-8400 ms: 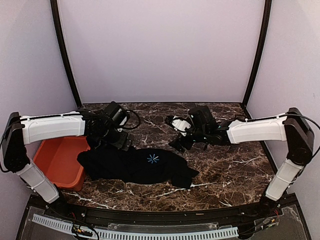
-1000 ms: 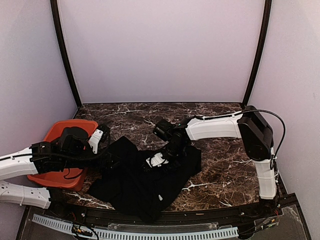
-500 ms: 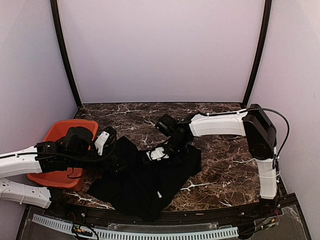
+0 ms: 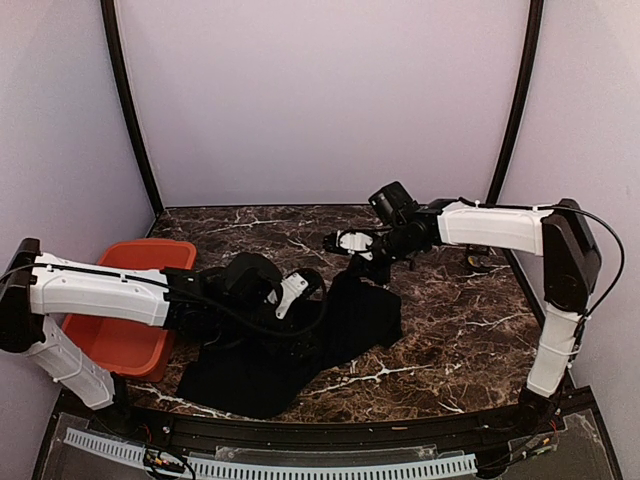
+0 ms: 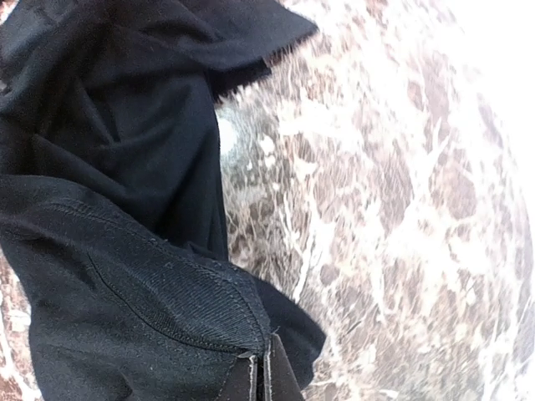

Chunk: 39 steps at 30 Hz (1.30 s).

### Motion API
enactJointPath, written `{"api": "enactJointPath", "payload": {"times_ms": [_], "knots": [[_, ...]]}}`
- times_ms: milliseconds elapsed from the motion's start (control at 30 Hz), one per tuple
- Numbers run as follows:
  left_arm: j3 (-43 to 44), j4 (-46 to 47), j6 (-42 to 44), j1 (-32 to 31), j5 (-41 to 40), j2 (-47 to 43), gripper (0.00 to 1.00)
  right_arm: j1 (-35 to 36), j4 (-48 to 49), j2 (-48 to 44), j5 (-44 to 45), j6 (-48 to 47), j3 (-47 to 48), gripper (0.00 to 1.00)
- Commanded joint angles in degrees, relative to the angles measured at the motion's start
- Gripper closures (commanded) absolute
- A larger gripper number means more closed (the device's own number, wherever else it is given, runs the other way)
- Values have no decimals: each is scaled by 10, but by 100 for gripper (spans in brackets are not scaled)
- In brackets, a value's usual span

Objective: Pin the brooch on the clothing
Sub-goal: Pick up the crumped clothing from the center of the board.

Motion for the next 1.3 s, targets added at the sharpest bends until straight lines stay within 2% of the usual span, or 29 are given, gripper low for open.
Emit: {"api": "enactJointPath", "payload": {"times_ms": [0, 133, 333, 533, 733, 900, 1033, 1100, 1133, 1267], "knots": [[49, 0, 21, -5, -52, 42, 1, -6, 47, 2, 40, 41, -22, 100], [55, 12, 14, -5, -73, 51, 1, -9, 50, 2, 55, 44, -33, 100], [73, 1, -16, -7, -14, 87, 1, -14, 61, 4, 75, 53, -29, 100], [83, -33, -3, -18, 31, 91, 1, -20, 70, 1, 93, 58, -27, 100], [103, -71, -3, -22, -4, 125, 3, -23, 79, -5, 94, 62, -32, 100], [123, -74, -6, -23, -20, 165, 30, -23, 82, -5, 97, 65, -34, 100], [130, -80, -8, -23, -25, 179, 40, -24, 84, -7, 98, 67, -37, 100], [129, -85, -9, -23, -36, 177, 53, -23, 86, -8, 98, 68, -38, 100], [127, -86, -10, -23, -42, 175, 62, -23, 86, -8, 98, 68, -39, 100], [116, -79, -9, -23, -59, 150, 85, -24, 90, -10, 109, 68, -42, 100]]}}
